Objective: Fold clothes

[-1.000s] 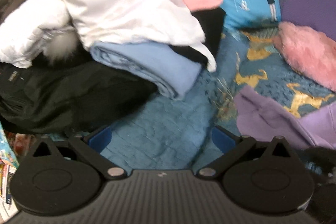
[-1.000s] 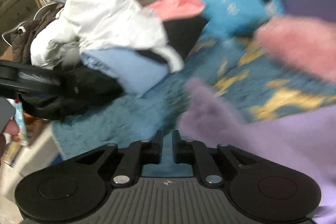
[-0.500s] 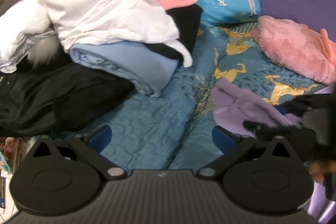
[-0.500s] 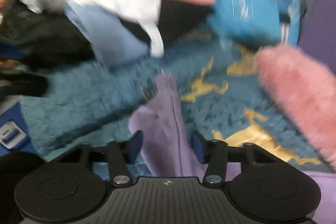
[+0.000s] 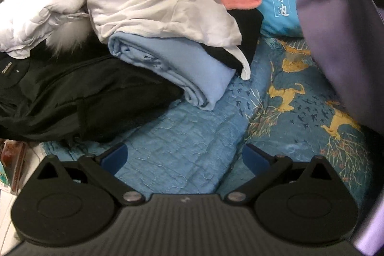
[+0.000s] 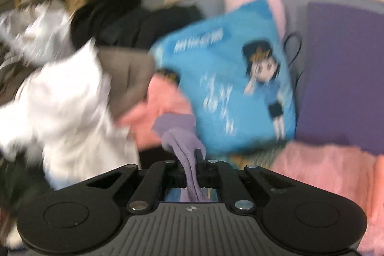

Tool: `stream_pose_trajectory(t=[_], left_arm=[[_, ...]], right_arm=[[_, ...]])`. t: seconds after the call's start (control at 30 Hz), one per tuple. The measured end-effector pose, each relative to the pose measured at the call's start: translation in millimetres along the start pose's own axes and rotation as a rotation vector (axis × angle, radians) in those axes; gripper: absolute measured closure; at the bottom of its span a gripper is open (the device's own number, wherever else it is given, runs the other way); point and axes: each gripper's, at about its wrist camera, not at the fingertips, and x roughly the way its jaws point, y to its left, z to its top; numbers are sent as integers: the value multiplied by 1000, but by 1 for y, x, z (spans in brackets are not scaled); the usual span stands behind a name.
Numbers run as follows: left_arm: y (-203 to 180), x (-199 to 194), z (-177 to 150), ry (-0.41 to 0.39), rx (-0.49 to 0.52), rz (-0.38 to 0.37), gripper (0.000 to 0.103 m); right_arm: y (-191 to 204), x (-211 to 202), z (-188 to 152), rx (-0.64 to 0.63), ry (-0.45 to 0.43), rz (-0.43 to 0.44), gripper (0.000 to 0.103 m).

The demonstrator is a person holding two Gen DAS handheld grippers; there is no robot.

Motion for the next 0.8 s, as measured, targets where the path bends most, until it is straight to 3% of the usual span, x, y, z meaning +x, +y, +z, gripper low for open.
stream_pose_trajectory(t=[0.13, 0.27, 0.37, 0.47, 0.57, 0.7, 0.8], left_arm=[[0, 4, -1, 11, -1, 0, 0], [0, 7, -3, 19, 0, -1, 0], [-3, 5, -5, 10, 22, 4, 0], [-11, 7, -7, 18, 46, 17, 0], [-18, 6, -10, 24, 61, -1, 0], [-32, -4, -12, 13, 87, -36, 0], [-44, -10, -14, 15, 114, -63, 0]], right_arm=[[19, 48, -20, 73, 41, -36, 98], [38, 110, -83, 83, 196, -88, 98], [41, 128, -128, 153, 296, -91, 97], [41, 126, -151, 188, 355, -54, 91], [37, 117, -153, 200, 393, 0, 84], [23, 76, -133, 214, 338, 104, 68], [-7, 13, -121, 263, 232, 121, 59]])
